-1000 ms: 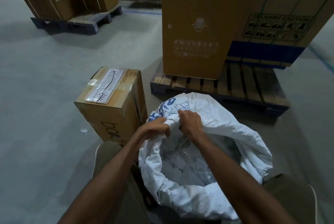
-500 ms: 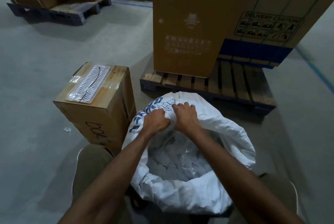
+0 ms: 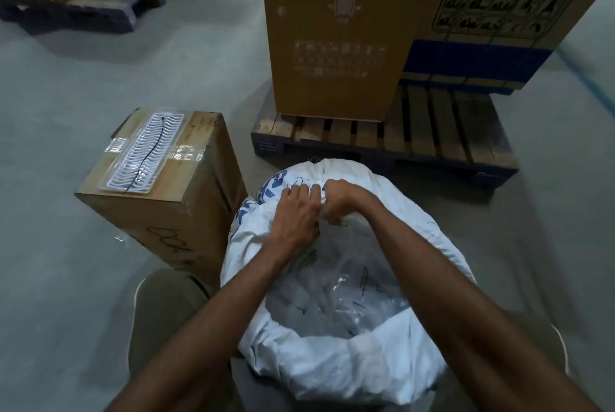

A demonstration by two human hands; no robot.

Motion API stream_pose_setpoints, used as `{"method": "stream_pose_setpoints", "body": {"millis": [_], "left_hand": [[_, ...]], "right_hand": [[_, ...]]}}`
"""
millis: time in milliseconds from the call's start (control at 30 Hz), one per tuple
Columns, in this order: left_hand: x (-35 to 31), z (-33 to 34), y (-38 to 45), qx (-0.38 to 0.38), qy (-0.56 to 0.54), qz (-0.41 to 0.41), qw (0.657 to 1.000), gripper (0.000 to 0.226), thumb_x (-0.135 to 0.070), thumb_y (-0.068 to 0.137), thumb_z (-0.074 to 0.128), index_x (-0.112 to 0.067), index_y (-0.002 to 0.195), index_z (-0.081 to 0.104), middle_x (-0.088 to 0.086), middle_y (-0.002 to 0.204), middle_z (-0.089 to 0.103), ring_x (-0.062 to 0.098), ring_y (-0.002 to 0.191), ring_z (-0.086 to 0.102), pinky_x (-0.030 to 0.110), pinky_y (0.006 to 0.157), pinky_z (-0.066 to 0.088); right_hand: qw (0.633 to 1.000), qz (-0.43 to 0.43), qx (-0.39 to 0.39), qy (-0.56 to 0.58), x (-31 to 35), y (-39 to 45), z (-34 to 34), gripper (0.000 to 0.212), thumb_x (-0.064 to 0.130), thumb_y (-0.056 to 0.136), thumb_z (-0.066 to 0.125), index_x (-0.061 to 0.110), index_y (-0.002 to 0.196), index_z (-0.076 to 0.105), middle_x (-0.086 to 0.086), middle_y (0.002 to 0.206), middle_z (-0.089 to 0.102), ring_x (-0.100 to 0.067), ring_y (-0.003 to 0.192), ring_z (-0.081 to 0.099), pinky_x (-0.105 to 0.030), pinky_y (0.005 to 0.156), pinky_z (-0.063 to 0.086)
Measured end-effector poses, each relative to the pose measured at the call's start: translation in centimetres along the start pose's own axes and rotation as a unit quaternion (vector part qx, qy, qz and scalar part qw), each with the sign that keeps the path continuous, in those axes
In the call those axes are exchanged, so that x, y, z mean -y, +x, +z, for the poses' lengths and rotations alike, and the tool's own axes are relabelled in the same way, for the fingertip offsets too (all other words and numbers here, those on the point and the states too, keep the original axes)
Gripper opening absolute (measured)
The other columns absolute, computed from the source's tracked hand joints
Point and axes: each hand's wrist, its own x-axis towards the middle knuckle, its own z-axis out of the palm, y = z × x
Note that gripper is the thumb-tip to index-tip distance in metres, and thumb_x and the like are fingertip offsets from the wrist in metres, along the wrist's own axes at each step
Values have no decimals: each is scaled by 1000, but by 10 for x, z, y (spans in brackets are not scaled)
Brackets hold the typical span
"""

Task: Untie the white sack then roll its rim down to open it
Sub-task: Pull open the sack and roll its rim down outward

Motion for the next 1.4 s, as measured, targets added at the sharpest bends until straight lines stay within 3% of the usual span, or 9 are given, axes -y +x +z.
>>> {"method": "stream_pose_setpoints", "body": {"millis": [133,300,400,533,700,933,1067,1233,1400], "left_hand": [[3,1,14,6,-107,-53,993,41,-31,81,66,-16,119,64,8,102,75,31,92,70,38,78,52],[32,-17,48,222,-286,-71,930,42,-29,73,78,-11,110,69,9,108,71,31,101,66,32,77,50],[33,-17,54,268,-264,-32,926,51,-31,73,80,-12,118,67,10,109,71,31,103,66,34,83,53],[-7,-15,30,49,10,7,999,98,-30,78,78,-11,156,23,25,137,53,42,129,47,49,109,41],[-20,0,36,-19,-12,35,999,80,-27,77,76,-12,146,38,17,128,58,33,111,57,43,93,48],[-8,-13,75,171,-95,-28,980,54,-32,78,75,-16,127,56,6,121,67,28,109,65,39,91,52],[-9,-11,88,255,-79,4,964,65,-30,76,79,-15,134,52,7,129,65,28,113,62,41,96,51],[-31,8,69,34,24,109,993,104,-38,70,87,-12,153,29,18,145,44,37,131,45,45,112,41],[-38,7,84,0,-28,99,995,49,-20,82,73,-10,126,53,12,108,71,31,96,66,38,74,47]], "right_hand": [[993,-2,-118,16,-8,-8,11,37,28,70,75,18,103,62,-3,93,62,-27,92,64,-32,70,46],[934,24,-352,-64,-31,-14,72,85,27,62,88,12,137,53,-12,119,64,-32,109,61,-46,97,48],[948,59,-312,-36,-39,-12,69,52,20,75,82,13,121,59,-7,95,70,-27,85,66,-33,68,42],[980,76,-182,18,-37,-9,25,43,28,79,81,13,114,60,-6,105,66,-29,99,65,-34,72,42],[998,49,29,4,-31,1,-13,49,18,70,88,12,109,60,-6,104,59,-23,90,59,-32,72,49],[941,46,-318,-103,-48,-16,59,81,20,71,83,15,142,45,-8,132,56,-29,119,55,-43,98,44],[958,80,-274,-32,-59,-6,59,48,11,85,69,14,130,54,-9,113,67,-31,102,66,-37,77,45],[990,79,-82,82,-66,15,10,60,21,79,81,10,132,54,-13,129,60,-31,115,61,-37,87,49],[985,82,-59,140,-68,19,6,60,23,79,81,8,131,55,-12,124,65,-31,113,63,-38,87,55]]}}
